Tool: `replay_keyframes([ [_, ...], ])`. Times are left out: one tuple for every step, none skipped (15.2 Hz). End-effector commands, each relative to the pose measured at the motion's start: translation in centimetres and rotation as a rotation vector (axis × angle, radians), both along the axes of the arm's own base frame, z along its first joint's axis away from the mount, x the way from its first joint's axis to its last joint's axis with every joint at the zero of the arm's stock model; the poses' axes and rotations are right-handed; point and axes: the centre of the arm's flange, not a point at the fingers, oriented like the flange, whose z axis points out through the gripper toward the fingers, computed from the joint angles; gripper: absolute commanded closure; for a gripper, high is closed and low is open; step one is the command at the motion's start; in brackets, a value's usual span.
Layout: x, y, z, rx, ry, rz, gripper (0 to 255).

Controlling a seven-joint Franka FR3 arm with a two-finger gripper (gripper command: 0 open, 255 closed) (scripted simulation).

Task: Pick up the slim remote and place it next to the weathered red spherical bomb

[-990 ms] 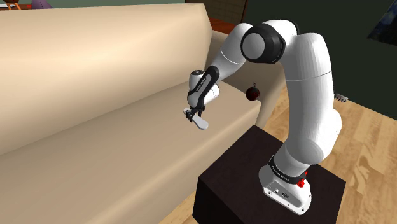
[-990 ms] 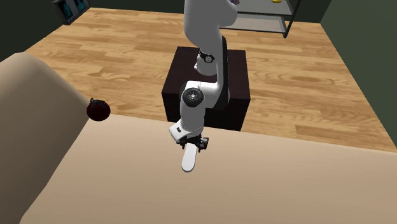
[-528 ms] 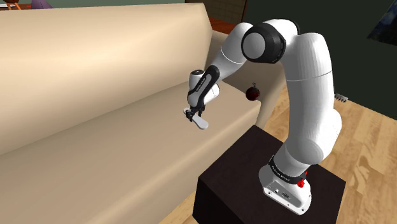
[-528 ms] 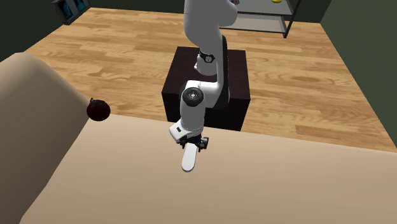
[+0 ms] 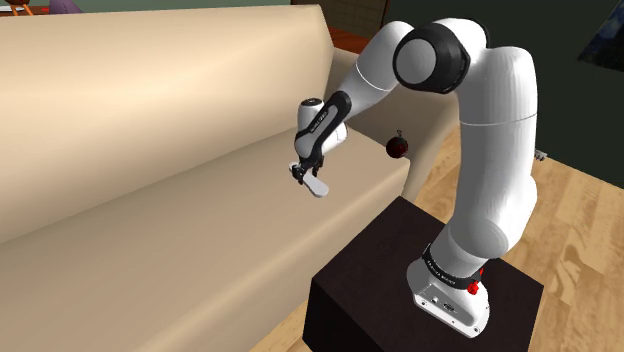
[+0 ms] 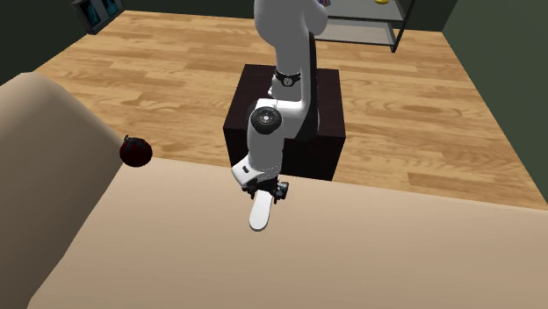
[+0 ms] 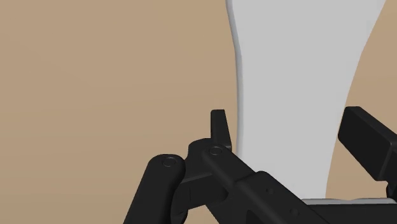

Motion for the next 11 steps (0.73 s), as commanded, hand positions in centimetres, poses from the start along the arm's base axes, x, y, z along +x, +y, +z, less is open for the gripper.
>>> replay_keyframes([
  [0.1,0.0,1.1,0.0,0.0,0.0,255],
  [0.1,0.0,1.6,0.0,0.0,0.0,255],
  [0.1,0.0,2.1,0.0,0.0,0.0,255],
  [0.1,0.0,2.6,0.0,0.0,0.0,255],
  [0.1,0.0,3.2,0.0,0.0,0.0,255],
  [0.1,0.0,3.7,0.0,0.0,0.0,255],
  [0.1,0.0,4.2,0.0,0.0,0.0,255],
  [0.1,0.0,4.7,0.0,0.0,0.0,255],
  [0.1,0.0,5.3,0.0,0.0,0.0,255],
  [0.1,0.0,5.8,0.0,0.0,0.0,255],
  [0.1,0.0,6.3,0.0,0.0,0.0,255],
])
